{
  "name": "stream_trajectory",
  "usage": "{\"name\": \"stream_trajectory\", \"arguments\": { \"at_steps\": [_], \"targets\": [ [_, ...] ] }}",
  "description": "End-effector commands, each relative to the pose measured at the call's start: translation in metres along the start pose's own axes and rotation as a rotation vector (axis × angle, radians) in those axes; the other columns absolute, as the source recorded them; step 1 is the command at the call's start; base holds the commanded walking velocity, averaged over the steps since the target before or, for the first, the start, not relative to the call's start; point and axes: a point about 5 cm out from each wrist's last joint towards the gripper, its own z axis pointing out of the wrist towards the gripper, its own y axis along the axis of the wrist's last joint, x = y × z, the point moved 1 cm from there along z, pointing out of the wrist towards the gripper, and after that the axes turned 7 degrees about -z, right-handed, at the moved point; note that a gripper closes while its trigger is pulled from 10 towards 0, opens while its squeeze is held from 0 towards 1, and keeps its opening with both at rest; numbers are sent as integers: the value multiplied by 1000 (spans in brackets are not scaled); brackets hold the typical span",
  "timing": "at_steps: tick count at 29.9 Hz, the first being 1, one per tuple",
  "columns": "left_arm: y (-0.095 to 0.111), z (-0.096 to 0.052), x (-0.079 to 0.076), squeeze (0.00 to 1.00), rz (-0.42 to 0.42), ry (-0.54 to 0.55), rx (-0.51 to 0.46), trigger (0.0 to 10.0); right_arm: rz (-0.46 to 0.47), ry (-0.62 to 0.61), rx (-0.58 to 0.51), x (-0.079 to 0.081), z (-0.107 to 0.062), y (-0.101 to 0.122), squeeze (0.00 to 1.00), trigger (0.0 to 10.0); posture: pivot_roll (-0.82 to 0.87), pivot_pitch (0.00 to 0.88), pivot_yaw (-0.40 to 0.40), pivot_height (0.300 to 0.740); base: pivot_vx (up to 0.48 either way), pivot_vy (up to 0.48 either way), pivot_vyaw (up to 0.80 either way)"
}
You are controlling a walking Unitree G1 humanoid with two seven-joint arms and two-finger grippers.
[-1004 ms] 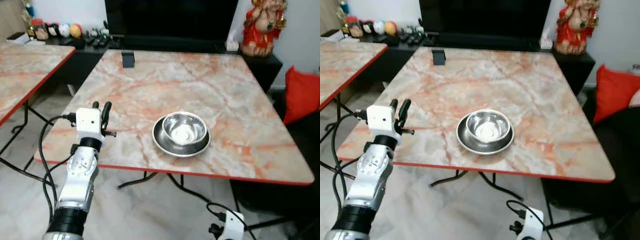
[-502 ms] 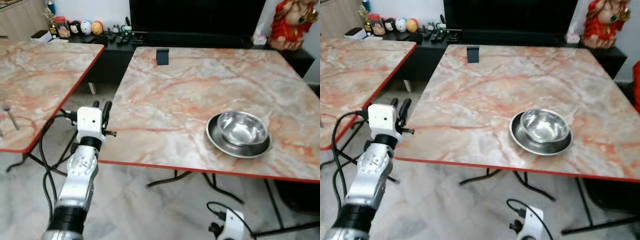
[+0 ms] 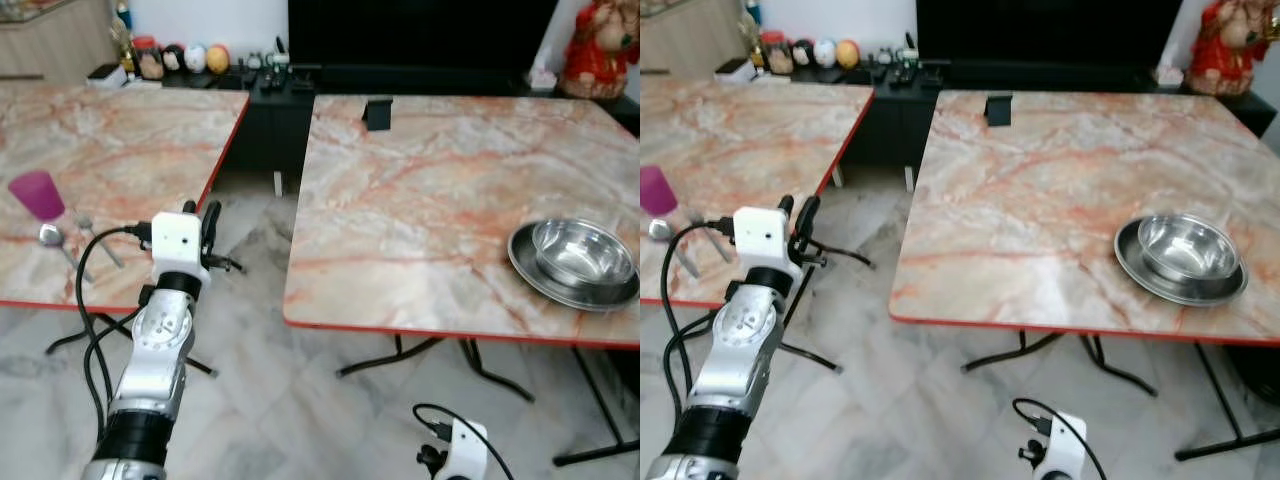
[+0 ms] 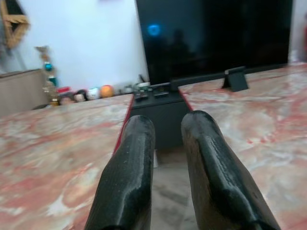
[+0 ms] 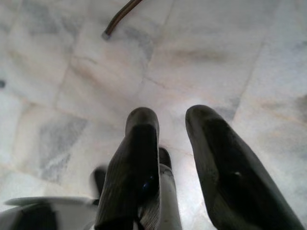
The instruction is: Setting the table
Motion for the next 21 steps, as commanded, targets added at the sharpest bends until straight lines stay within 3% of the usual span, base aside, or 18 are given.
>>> {"name": "stream_trajectory", "arguments": {
  "at_steps": [1,21],
  "targets": [
    [7,2,7,0,11,14,-26,10000,1,9,-7,4,1,3,0,10000,78,0,-38,740,0,480,0],
    [6,4,7,0,2,9,-25,10000,-1,12,-6,4,1,2,0,10000,77,0,-40,740,0,480,0]
  ]
}}
